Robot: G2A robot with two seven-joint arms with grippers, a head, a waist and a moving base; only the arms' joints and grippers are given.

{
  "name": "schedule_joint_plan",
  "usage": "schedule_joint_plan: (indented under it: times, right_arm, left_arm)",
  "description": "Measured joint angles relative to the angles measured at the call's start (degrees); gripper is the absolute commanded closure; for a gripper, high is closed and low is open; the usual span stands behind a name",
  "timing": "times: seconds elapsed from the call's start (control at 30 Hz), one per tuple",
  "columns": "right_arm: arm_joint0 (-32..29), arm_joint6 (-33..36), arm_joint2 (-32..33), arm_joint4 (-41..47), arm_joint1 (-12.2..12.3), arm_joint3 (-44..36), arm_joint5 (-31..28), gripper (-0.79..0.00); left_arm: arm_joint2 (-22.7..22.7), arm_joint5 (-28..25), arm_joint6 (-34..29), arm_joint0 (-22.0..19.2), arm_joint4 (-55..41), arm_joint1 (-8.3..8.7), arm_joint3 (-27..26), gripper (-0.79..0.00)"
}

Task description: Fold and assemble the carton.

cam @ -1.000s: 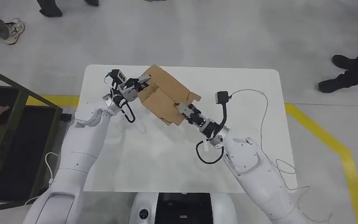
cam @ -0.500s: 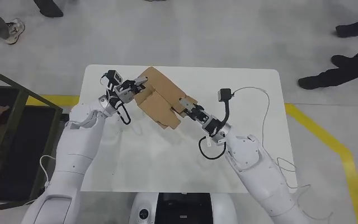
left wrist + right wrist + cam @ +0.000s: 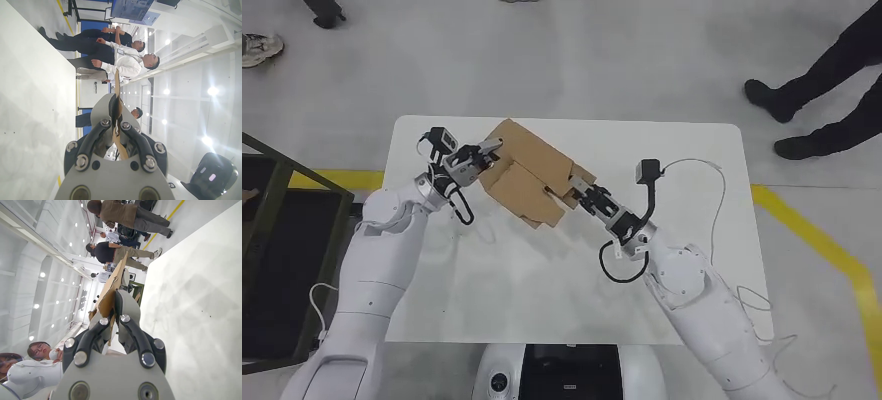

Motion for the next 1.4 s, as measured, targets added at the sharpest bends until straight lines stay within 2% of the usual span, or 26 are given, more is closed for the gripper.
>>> schedule_joint_plan:
  times: [0.77,0.8,0.83,0.87,1.13,1.4]
  right_arm:
    - [-1.12,-1.11,-1.22,1.93,-0.91,-0.11,0.55,0.0]
    - [-1.16,-1.19,-0.97,1.93,-0.91,-0.03,0.45,0.0]
    - [-1.16,-1.2,-0.75,1.82,-0.89,0.05,0.4,0.0]
    - [-1.16,-1.2,-0.52,1.67,-0.87,0.12,0.35,0.0]
    - [-0.87,-2.17,1.43,0.15,-0.78,0.26,-0.21,0.0]
    - [-1.58,-14.65,1.87,-8.19,-1.37,-2.45,5.11,0.0]
  left_arm:
    - [0.24,-0.63,1.26,0.77,0.12,0.18,-1.55,0.0]
    - [0.11,-0.65,1.37,0.73,0.54,0.24,-1.45,-0.148]
    - [-0.04,-0.65,1.47,0.7,0.81,0.29,-1.37,-0.348]
    - [-0.23,-0.62,1.58,0.66,0.95,0.34,-1.3,-0.785]
    - [-1.71,-0.26,3.04,0.98,-0.11,0.57,-2.33,-0.785]
    - [-1.89,0.06,7.23,4.83,-1.41,0.42,-8.4,-0.785]
